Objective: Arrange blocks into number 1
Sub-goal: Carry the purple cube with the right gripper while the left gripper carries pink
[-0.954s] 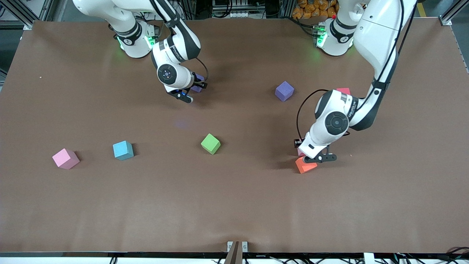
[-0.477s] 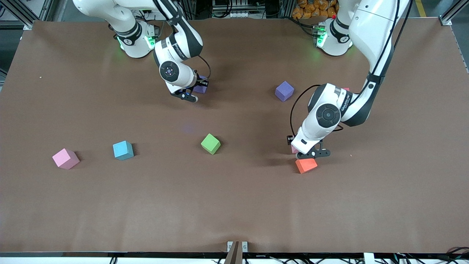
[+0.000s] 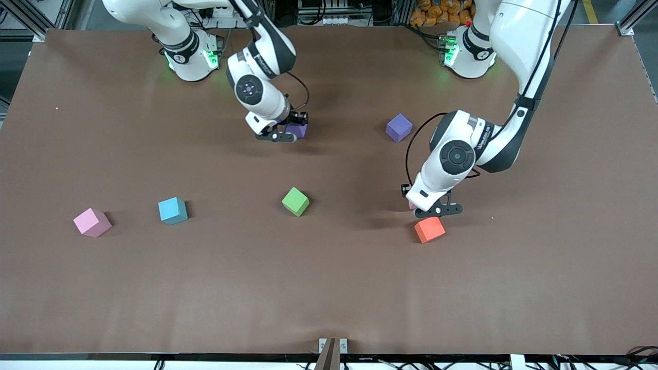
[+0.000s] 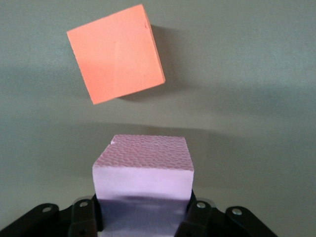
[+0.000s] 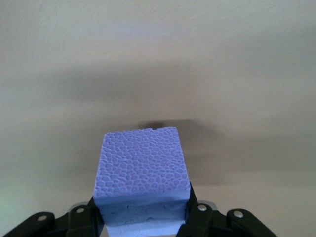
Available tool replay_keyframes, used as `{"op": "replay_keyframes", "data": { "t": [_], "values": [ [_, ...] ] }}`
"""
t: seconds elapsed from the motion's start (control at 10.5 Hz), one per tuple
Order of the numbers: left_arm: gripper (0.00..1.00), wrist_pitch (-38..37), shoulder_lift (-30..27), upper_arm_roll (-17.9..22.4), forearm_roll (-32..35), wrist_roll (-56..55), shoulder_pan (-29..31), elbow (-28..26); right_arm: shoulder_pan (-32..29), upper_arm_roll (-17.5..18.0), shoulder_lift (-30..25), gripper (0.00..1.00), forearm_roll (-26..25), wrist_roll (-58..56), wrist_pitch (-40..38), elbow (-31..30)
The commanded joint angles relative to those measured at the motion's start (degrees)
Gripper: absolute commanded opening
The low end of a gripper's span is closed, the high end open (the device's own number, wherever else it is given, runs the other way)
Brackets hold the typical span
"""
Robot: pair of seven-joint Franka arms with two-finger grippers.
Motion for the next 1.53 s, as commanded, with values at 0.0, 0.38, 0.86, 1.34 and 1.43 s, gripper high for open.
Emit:
{"op": "replay_keyframes", "data": {
  "t": [0.0, 0.38, 0.86, 1.34, 1.43],
  "values": [
    [0.00, -0.8, -1.3, -1.0, 1.4, -3.3, -0.5, -1.0, 2.8, -0.2, 2.1, 0.64, -0.9, -0.1, -0.1, 1.3],
    [0.00, -0.8, -1.3, -3.1, 1.4, -6.2, -0.6, -1.0, 5.8, -0.2, 4.7, 0.72, -0.9, 3.3, -0.6, 4.8],
    [0.00, -0.8, -0.6, -8.5, 1.1, -13.0, -1.1, -0.4, 6.7, -0.2, 4.9, 1.00, -1.0, 4.8, -0.5, 6.1],
    [0.00, -0.6, 1.2, -8.8, 1.0, -19.3, -5.5, 2.3, -0.7, -0.2, -4.5, 1.00, -7.4, 4.1, -4.9, 2.8],
    [0.00, -0.6, 1.6, -8.8, 1.0, -20.5, -6.4, 3.0, -4.1, -0.2, -6.4, 1.00, -10.4, 4.0, -7.9, 3.0]
  ]
}}
